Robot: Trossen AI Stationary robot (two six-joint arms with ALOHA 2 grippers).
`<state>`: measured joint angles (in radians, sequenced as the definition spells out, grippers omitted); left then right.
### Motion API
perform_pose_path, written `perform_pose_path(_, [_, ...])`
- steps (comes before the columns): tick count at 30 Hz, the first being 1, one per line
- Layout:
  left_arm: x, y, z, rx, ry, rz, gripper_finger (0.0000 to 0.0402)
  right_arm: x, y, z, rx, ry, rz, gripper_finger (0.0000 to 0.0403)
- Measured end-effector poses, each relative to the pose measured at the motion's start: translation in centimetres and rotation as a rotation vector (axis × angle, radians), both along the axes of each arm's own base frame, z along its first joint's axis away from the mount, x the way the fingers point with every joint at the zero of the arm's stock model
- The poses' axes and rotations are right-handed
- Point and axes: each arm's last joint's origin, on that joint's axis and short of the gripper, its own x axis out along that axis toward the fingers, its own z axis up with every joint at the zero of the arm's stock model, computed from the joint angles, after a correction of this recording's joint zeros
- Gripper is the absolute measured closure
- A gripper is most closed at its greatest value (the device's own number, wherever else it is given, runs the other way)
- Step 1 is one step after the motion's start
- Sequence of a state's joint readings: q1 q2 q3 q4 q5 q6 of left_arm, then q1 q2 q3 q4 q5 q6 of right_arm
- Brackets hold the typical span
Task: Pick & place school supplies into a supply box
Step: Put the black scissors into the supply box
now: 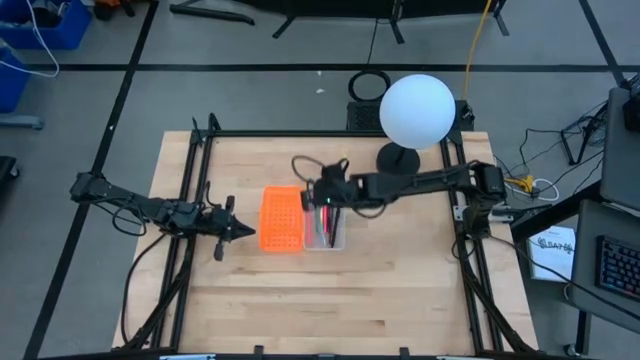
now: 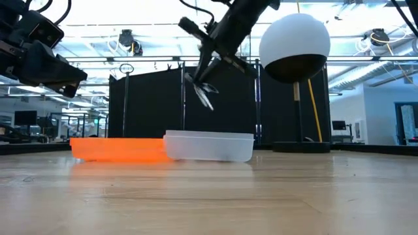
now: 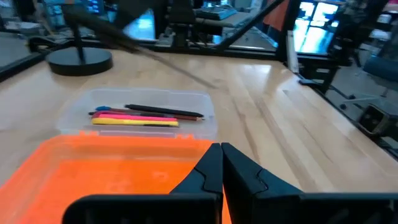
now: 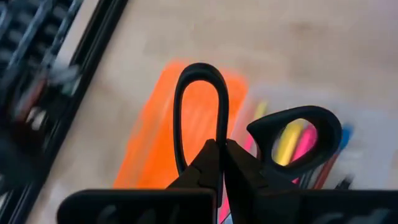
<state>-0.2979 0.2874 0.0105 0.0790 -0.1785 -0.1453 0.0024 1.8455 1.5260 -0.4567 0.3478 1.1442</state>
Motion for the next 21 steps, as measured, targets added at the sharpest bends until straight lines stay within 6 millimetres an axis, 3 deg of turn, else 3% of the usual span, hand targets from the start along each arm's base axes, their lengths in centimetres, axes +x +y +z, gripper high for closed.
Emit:
perform_pose_path(4, [0.0,-0.1,0.0,-0.004,0.004,-0.048,0.0394,-0.3,-2.8,-0.1,-0.041,0.012,-0.098,0.0402])
perform_pose_path(8, [0.0,-0.1,0.0,-0.004,0.004,-0.05,0.0394,-0.7,-4.2,-0.9,-0.035,0.023,-0.164,0.0403])
perform_pose_path(16, [0.0,-0.1,0.0,0.025,-0.001,-0.053,0.0394,-1.7,-3.6,-4.0,0.031,0.075,-0.157,0.0403])
perform_pose_path(21, [0.0,-0.1,0.1,0.023,-0.016,-0.045,0.0394,-1.3,-3.4,-5.5,0.034,0.108,-0.151,0.0403])
